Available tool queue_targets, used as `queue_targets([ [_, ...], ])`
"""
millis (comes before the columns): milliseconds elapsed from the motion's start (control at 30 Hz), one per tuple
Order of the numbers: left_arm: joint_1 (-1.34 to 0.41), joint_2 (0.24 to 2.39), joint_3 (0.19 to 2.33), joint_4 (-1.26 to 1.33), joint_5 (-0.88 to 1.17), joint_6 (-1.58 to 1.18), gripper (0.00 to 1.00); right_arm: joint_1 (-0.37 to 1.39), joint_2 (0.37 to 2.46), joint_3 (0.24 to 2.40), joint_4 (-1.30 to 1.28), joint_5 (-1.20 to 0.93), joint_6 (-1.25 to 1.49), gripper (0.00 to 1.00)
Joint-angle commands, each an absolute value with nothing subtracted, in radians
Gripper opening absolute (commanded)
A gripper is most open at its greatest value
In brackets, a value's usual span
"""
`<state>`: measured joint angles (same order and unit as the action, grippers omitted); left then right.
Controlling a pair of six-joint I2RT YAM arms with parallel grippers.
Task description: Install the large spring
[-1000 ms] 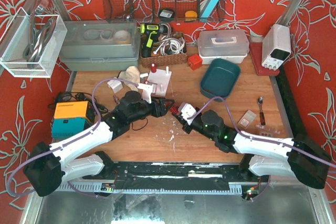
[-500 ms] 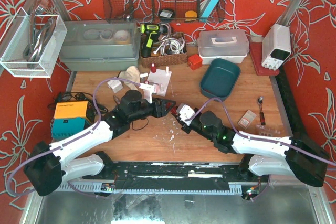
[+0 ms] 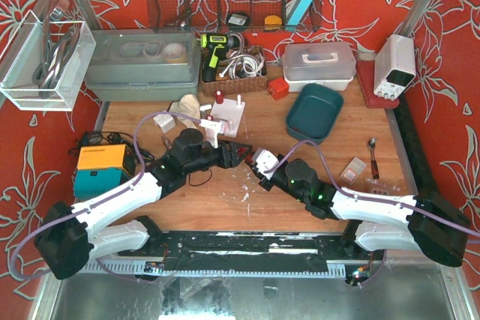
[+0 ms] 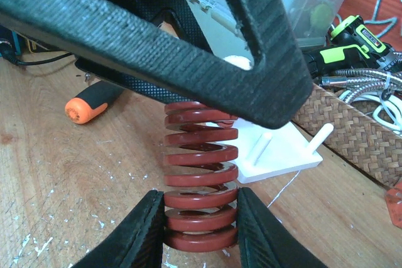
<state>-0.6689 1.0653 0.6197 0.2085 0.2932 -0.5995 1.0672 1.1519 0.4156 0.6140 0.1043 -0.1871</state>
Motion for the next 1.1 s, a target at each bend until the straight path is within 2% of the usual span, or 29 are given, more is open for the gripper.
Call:
queue_targets([
  [0, -0.674, 1.075, 0.612, 0.206, 0.295, -0.589, 0.68, 1.074, 1.147, 0.431, 0.673, 0.117, -0.193, 0.0],
  [233, -0.674, 1.093, 0.61, 0.208, 0.299, -0.594, 0.69, 1.074, 1.147, 0.43, 0.678, 0.118, -0.194, 0.0],
  [633, -0.673, 1.117, 0.588, 0.276, 0.373, -0.631, 0.48, 1.075, 1.145, 0.428, 0.681, 0.117, -0.192, 0.0],
  [933, -0.673, 1.094, 0.583, 0.293, 0.367, -0.64, 0.41, 1.076, 1.149, 0.432, 0.674, 0.114, -0.196, 0.0],
  [1067, -0.672, 1.088, 0.58, 0.297, 0.368, -0.643, 0.26, 1.075, 1.153, 0.433, 0.674, 0.113, -0.195, 0.0],
])
